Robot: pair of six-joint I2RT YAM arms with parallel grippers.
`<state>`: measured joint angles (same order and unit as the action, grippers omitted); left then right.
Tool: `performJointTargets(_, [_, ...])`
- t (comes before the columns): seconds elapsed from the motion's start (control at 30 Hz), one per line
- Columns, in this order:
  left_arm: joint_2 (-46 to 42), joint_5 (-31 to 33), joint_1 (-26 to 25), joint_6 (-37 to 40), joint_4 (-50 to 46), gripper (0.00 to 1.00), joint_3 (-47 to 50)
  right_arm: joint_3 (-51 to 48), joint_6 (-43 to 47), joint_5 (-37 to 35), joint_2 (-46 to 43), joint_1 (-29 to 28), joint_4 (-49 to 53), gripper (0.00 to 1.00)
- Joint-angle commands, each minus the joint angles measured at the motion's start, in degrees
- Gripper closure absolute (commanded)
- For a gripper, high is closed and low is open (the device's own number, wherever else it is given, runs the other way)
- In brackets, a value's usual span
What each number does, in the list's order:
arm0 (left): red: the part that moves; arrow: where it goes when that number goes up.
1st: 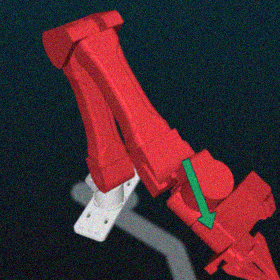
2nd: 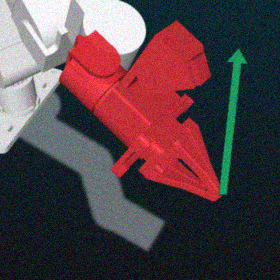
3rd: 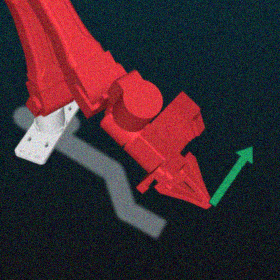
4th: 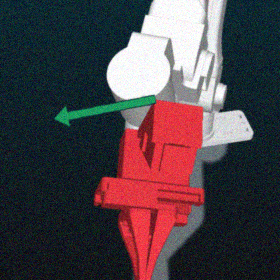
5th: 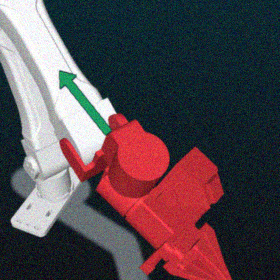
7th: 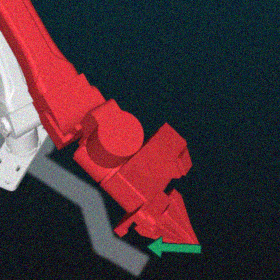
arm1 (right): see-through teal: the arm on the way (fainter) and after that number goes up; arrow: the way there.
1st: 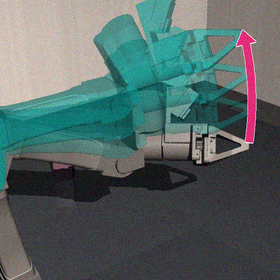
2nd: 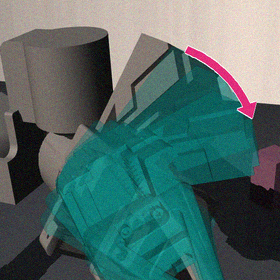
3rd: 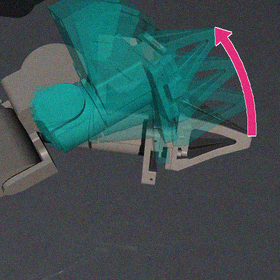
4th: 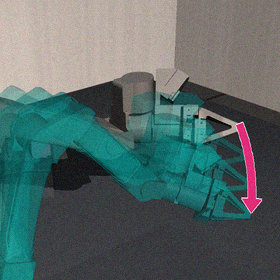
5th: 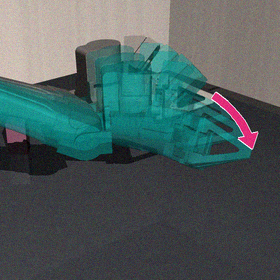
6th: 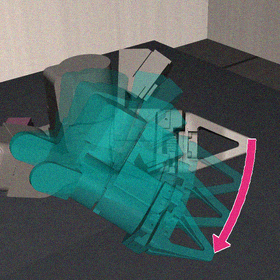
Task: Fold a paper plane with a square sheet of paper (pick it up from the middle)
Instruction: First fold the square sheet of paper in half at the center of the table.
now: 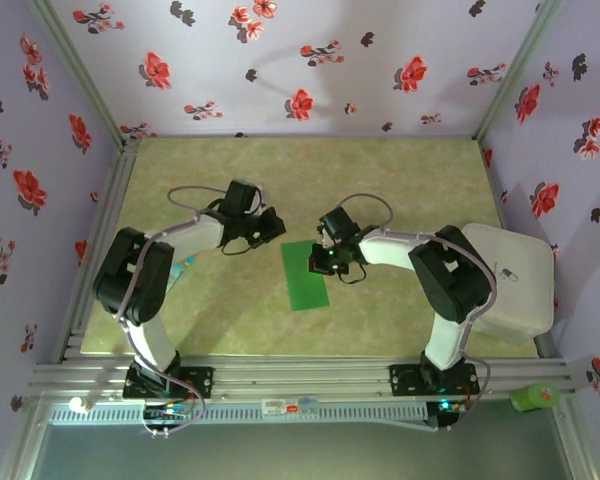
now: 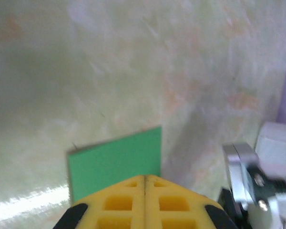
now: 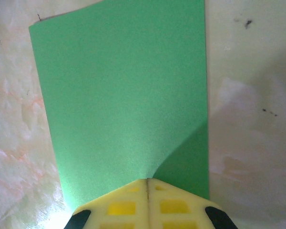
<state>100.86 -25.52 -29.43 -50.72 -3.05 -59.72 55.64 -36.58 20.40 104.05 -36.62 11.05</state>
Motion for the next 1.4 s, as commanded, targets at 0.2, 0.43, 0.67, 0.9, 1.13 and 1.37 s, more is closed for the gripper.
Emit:
performJointTargets(0.2, [-2.9, -4.8, -6.7, -4.6, 8.9, 0.95, 11.4, -2.7, -2.0, -6.6, 3.9, 0.9, 10.6, 1.00])
performJointTargets(0.43, [-0.8, -8.0, -7.0, -2.8, 10.3, 0.94, 13.7, -3.6, -2.1, -6.8, 3.9, 0.9, 10.2, 1.00])
performJointTargets(0.67, [0.9, -4.1, -6.7, 2.9, 5.3, 0.94, 15.3, -4.7, -2.4, -6.9, 4.1, 0.9, 9.5, 1.00])
performJointTargets(0.9, [-0.9, -3.1, -6.0, 7.9, 0.5, 0.94, 14.0, -5.6, -2.9, -7.2, 4.1, 0.9, 8.5, 1.00])
performJointTargets(1.13, [-7.6, -5.8, -6.6, 3.5, 3.8, 0.93, 13.2, -5.8, -2.9, -6.5, 4.2, 1.0, 8.4, 1.00])
performJointTargets(1.37, [-5.6, -9.1, -8.6, -2.5, 11.2, 0.94, 15.2, -5.6, -2.6, -6.7, 4.1, 0.9, 9.0, 1.00])
